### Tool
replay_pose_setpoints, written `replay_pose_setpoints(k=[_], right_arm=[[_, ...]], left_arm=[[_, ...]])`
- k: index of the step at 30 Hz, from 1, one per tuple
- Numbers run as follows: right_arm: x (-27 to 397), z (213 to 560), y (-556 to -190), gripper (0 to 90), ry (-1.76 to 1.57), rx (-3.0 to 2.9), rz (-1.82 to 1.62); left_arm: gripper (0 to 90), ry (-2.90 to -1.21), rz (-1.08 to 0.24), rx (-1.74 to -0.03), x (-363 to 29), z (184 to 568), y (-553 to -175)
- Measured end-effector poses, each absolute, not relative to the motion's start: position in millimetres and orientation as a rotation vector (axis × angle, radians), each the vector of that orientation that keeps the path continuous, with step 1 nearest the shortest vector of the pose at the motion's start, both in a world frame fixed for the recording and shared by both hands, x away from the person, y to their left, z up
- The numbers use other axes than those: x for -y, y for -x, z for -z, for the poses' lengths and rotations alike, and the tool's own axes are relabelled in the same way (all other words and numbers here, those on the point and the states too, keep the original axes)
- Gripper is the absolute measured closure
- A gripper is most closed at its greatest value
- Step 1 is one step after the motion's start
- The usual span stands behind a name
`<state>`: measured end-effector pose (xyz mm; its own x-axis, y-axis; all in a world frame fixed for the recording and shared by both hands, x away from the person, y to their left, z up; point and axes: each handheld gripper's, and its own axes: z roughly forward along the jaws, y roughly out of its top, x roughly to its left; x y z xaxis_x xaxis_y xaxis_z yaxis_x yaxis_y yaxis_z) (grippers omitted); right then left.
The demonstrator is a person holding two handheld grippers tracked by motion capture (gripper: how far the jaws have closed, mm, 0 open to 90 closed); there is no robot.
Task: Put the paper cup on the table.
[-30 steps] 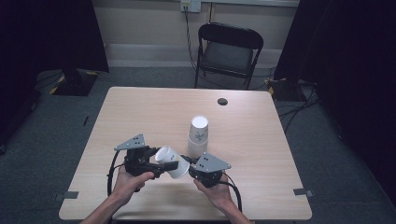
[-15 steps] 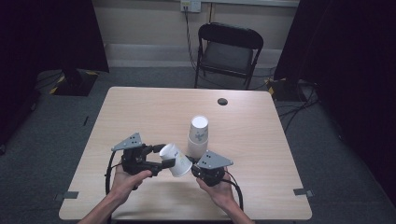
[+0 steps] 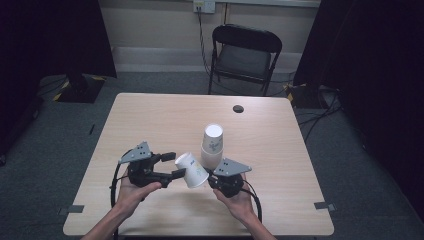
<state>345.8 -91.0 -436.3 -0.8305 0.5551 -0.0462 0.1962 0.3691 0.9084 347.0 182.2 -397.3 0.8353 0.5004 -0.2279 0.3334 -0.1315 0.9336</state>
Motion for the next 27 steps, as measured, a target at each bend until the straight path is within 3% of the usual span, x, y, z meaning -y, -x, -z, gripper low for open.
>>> replay_pose_setpoints(k=[18,27], right_arm=[[90,440,-354,87.5,-0.726,-2.450,-1.344],[85,439,-355,87.6,-0.720,-2.503,-1.320]], left_arm=[[38.7,-1.791,-0.254,-0.578,-175,387,-342],[36.8,-1.840,-0.260,-0.509,-167,390,-340]])
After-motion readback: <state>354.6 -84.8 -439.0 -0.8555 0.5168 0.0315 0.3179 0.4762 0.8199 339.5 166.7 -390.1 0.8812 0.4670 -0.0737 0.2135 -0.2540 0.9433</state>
